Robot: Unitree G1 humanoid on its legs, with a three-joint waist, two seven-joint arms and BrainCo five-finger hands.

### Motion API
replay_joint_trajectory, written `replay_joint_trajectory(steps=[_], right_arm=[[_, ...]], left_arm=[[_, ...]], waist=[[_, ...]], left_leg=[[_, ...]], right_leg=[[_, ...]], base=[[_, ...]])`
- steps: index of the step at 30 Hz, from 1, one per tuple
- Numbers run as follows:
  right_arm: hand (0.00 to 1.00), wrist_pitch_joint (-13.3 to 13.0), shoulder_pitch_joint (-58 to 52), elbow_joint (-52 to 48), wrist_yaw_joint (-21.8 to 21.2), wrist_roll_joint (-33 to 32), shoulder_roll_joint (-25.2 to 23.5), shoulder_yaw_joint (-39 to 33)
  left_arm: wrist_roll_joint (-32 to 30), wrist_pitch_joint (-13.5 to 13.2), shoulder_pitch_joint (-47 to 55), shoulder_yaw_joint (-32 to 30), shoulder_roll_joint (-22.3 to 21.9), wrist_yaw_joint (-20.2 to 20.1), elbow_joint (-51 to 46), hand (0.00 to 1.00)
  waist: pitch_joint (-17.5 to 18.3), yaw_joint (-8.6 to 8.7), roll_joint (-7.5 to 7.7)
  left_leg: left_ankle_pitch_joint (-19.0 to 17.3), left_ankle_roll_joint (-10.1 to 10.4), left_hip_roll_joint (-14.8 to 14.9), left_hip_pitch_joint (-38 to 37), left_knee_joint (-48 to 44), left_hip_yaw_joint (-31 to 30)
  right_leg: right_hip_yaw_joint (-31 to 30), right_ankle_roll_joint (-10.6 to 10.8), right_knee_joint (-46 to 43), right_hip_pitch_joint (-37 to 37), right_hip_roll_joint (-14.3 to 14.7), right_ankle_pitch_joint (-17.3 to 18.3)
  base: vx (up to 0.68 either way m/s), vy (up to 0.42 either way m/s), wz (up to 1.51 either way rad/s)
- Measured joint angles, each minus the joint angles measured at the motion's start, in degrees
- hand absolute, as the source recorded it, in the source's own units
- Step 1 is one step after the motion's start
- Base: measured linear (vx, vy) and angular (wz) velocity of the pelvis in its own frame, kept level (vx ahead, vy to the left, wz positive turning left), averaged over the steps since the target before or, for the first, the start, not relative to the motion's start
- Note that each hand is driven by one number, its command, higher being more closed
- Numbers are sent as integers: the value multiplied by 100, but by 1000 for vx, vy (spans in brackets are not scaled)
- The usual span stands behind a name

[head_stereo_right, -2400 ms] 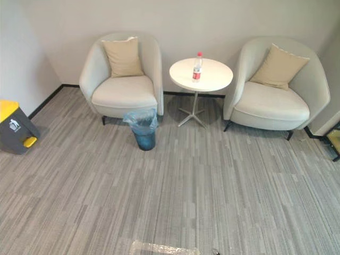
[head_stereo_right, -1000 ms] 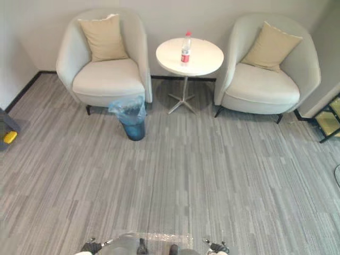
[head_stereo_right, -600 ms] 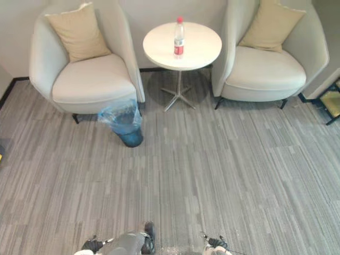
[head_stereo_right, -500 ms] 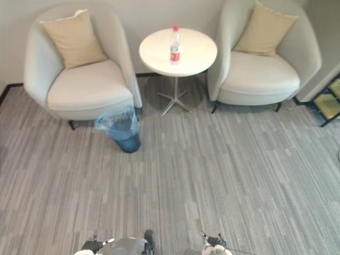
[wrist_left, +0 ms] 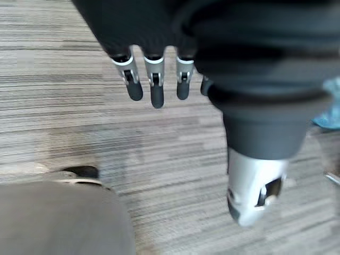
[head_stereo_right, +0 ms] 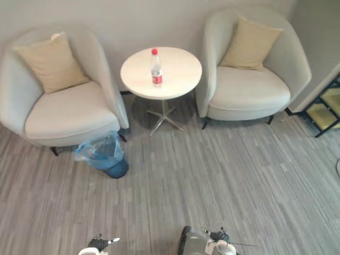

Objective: Gather rubbish on tea table into small bin, then transfer packed bag to large trash can.

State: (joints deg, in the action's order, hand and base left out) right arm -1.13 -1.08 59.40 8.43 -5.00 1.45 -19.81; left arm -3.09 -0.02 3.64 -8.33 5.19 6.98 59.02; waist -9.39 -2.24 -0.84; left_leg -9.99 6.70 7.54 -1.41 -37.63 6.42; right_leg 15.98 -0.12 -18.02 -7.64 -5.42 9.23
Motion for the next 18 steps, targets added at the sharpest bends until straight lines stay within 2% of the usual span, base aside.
replay_joint_trajectory(steps=[1,2,3,5,6,7,8,9,10,11,12,13,14,15,16,17,18], right_arm=[[0,6,-12,8,16,-5,48,78],[0,19,-13,28,36,-13,52,119],[0,22,-7,28,48,-14,27,104],[0,15,9,25,62,-98,-14,81],[0,17,10,29,62,-180,-12,79],[0,17,-9,31,65,-187,5,78],[0,16,-5,46,62,-188,27,79],[0,21,-2,138,66,-186,-20,85],[0,22,3,226,66,-185,-91,69],[0,30,5,266,67,-179,-99,42],[0,57,-29,296,62,-163,-107,5],[0,64,-29,283,60,-161,-113,11],[0,64,-12,253,52,-69,-94,29],[0,57,18,176,26,53,-80,67],[0,49,8,76,11,55,-86,105],[0,37,-5,-21,0,56,-89,152],[0,36,-5,-66,-3,58,-82,167]], left_arm=[[83,-34,39,-44,-50,4,-160,0],[166,-45,49,-59,-55,11,-256,0],[226,-46,50,-56,-43,16,-332,0],[361,-87,81,41,-18,29,-421,0],[407,-93,77,133,1,44,-430,0],[439,-90,89,239,8,50,-421,0],[437,-88,100,304,23,48,-393,0],[426,-78,136,367,133,45,-264,0],[379,-79,118,463,261,42,-204,0],[315,-78,74,505,292,38,-183,0],[311,-69,30,491,291,38,-91,0],[312,-63,57,474,271,40,-80,0],[319,-50,85,455,230,47,-40,0],[319,-34,118,463,216,43,-19,0],[318,-21,106,491,226,43,-14,0],[314,-6,82,500,238,43,-15,0],[313,7,60,500,235,41,-15,0]], waist=[[-44,-89,-86],[-69,-134,-82],[-81,-146,-54],[-89,-205,-35],[-89,-236,-42],[-67,-287,-83],[-65,-312,-100],[-35,-431,-45],[84,-360,193],[81,-338,230],[75,-365,247],[80,-398,252],[97,-431,217],[122,-410,168],[118,-362,172],[106,-291,181],[95,-259,181]], left_leg=[[-96,34,285,579,-1211,-25],[-212,-67,378,951,-1600,16],[-313,-128,388,1170,-1582,110],[-358,-200,233,1551,-523,362],[-271,-217,99,1583,299,406],[17,-177,-33,1500,1573,375],[373,-235,-63,1485,1938,339],[610,-320,-235,1235,2257,450],[556,-378,-425,1218,2342,440],[485,-477,-495,1235,2294,459],[265,-636,-628,1194,2118,534],[136,-691,-705,1073,2125,615],[14,-726,-766,810,2283,812],[-12,-766,-824,576,2403,881],[-57,-796,-888,373,2503,878],[-160,-804,-936,93,2575,841],[-223,-791,-938,-51,2587,811]], right_leg=[[59,-87,153,352,138,89],[98,-98,244,613,177,161],[114,-78,338,750,172,188],[70,19,559,1059,115,246],[9,74,631,1132,99,279],[-127,146,713,1196,123,322],[-221,167,774,1237,155,332],[-573,267,1066,1414,134,294],[-830,304,1283,1494,60,212],[-875,374,1305,1499,7,177],[-1044,461,1198,1510,-148,225],[-1196,581,923,1484,-247,308],[-1419,761,27,1139,-365,456],[-1568,910,-1122,679,-422,456],[-1650,1114,-1954,312,-481,299],[-1645,1198,-3042,-99,-567,200],[-1584,1146,-3431,-244,-590,212]], base=[[228,-67,7],[243,-26,2],[226,-6,-1],[248,48,-16],[323,148,-39],[267,130,-45],[392,182,-72],[446,148,-40],[533,176,-26],[419,126,11],[386,159,-13],[450,195,-42],[439,208,-56],[355,163,-42],[372,134,-4],[323,72,15],[483,49,23]])
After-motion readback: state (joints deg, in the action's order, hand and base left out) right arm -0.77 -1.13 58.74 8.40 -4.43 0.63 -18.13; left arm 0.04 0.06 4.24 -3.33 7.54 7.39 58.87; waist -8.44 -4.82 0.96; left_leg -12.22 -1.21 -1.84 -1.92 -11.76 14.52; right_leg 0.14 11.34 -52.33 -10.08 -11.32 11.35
